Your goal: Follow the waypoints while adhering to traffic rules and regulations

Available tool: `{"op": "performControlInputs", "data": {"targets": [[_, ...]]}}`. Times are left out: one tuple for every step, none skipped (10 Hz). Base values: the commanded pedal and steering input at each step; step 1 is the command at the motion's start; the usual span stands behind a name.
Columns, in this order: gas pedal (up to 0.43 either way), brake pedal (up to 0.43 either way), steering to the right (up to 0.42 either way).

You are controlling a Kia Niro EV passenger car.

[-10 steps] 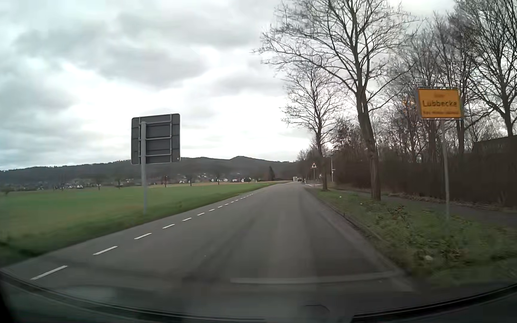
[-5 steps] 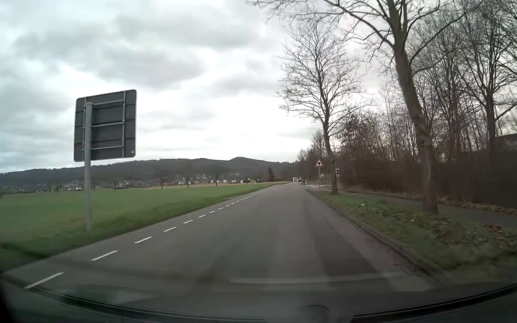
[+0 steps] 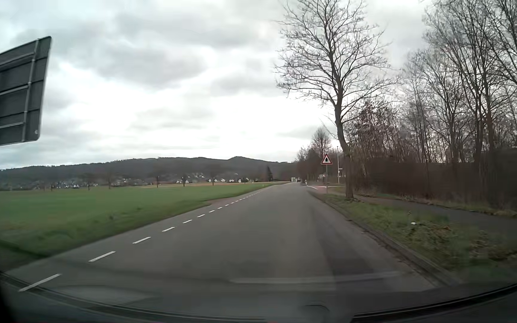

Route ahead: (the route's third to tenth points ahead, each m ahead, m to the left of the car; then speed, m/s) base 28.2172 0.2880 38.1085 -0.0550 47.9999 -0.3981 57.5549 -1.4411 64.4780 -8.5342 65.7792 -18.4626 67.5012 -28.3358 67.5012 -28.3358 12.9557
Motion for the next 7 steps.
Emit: {"op": "performControlInputs", "data": {"targets": [[0.067, 0.0, 0.006], [0.039, 0.0, 0.006], [0.0, 0.0, 0.007], [0.0, 0.0, 0.007], [0.0, 0.0, 0.006], [0.0, 0.0, 0.007], [0.0, 0.0, 0.006]]}}
